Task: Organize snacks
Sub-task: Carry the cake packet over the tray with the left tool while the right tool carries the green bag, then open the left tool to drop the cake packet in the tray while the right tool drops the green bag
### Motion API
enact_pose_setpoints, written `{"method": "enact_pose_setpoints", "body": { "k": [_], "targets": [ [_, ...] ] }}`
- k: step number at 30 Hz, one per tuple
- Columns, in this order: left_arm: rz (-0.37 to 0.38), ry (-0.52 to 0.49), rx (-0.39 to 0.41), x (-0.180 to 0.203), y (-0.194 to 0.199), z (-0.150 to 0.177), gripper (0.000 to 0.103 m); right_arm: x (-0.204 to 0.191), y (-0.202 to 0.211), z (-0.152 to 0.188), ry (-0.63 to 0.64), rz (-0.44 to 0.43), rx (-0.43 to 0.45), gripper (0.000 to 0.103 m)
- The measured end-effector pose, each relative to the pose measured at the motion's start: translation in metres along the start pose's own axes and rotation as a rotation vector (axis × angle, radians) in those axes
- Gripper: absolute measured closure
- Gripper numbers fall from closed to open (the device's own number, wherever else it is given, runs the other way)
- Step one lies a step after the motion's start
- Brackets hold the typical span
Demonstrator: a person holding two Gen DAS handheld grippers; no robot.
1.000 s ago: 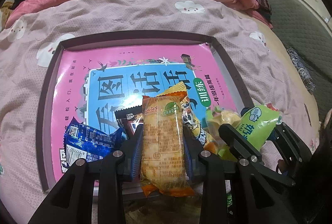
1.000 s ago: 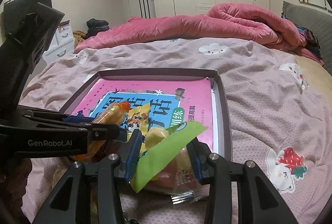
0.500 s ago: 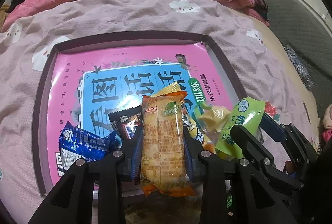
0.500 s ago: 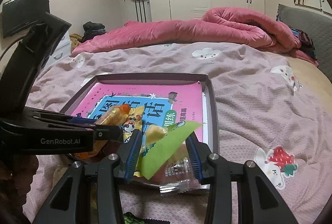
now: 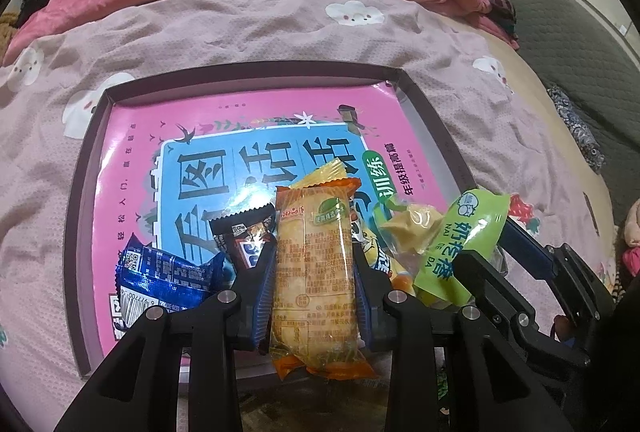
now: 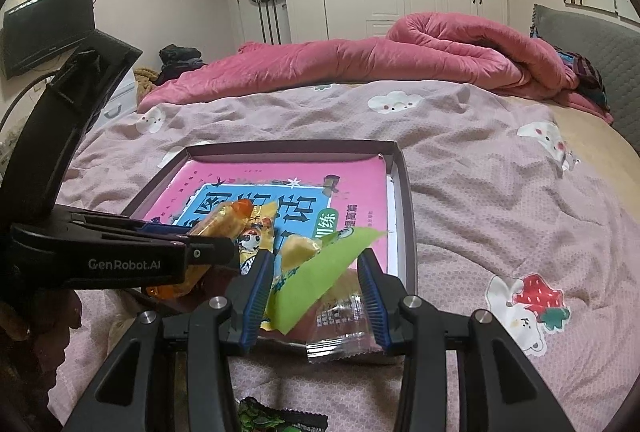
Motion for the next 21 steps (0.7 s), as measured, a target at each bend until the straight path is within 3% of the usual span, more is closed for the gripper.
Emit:
{"method": "enact_pose_setpoints", "body": {
  "k": [21],
  "targets": [
    [0.003, -0.011, 0.024, 0.002, 0.012, 0.003, 0.055, -0.003, 0.009, -0.001, -0.001, -0.007, 0.012, 0.059]
  ]
}}
Point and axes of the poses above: each gripper's, at about its wrist camera, not at the fingertips, and y roughly against the way its jaws point, x to its right, z to its underside, the point moved 2 cm from there along -y, roughly the way its jaws point, and after that the axes turned 9 degrees about -x, right-handed, at the moved point
